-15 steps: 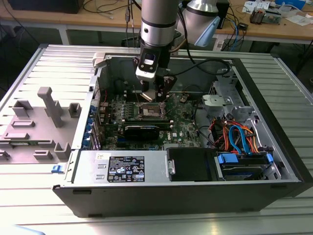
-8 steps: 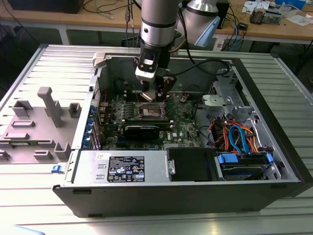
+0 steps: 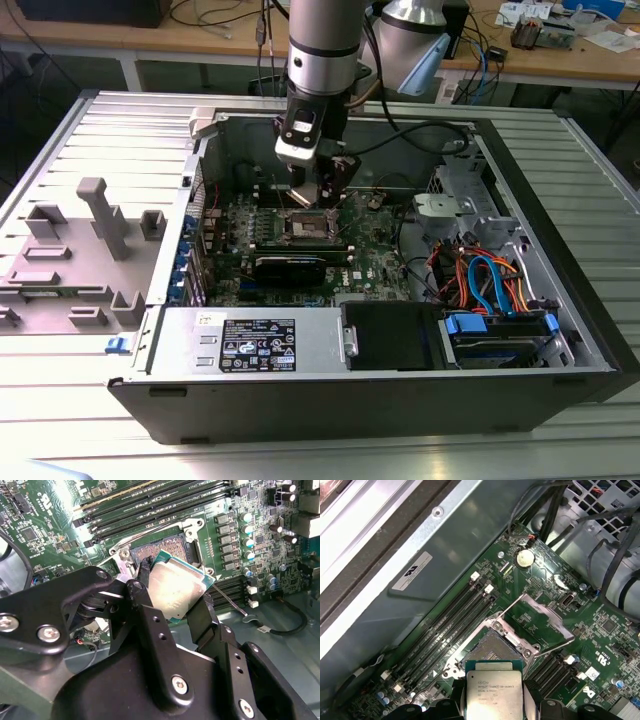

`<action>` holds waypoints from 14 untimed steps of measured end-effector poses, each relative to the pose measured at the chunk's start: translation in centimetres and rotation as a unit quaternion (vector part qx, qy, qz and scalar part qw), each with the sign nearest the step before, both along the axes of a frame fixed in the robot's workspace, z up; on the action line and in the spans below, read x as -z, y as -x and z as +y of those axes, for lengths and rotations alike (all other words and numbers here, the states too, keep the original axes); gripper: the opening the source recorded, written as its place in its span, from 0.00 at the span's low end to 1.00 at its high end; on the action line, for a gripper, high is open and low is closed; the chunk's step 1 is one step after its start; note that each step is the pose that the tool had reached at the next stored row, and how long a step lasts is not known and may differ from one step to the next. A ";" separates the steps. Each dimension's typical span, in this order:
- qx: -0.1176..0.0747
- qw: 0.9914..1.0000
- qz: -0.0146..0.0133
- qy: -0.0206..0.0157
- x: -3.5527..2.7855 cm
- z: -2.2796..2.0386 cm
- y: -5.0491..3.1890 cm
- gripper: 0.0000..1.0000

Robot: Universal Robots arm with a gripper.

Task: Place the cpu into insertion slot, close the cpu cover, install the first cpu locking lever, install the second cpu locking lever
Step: 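Place the cpu into insertion slot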

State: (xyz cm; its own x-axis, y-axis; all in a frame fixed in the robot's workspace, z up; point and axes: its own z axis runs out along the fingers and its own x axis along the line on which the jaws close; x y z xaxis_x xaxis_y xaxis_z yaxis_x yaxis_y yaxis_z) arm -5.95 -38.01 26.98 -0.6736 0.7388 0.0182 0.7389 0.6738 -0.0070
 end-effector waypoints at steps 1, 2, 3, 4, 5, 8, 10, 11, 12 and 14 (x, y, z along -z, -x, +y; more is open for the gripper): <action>0.001 1.000 0.000 0.000 0.00 0.00 0.00 0.55; 0.002 1.000 0.000 0.000 0.00 0.00 0.00 0.55; 0.003 1.000 0.000 0.000 0.01 0.00 0.00 0.55; 0.004 1.000 0.000 0.000 0.01 0.00 0.00 0.55; 0.005 1.000 0.000 0.000 0.02 0.00 0.00 0.55; 0.009 1.000 0.000 0.000 0.03 0.00 0.00 0.55; 0.011 1.000 0.000 0.000 0.04 0.00 0.00 0.55; 0.011 1.000 0.000 0.000 0.04 0.00 0.00 0.55; 0.012 1.000 0.000 0.000 0.04 0.00 0.00 0.55; 0.013 1.000 0.000 0.000 0.05 0.00 0.00 0.55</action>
State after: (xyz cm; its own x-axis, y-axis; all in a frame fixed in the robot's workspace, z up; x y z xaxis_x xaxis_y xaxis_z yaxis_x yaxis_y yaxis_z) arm -5.95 -38.01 26.94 -0.6539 0.7564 0.0182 0.7564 0.6541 -0.0070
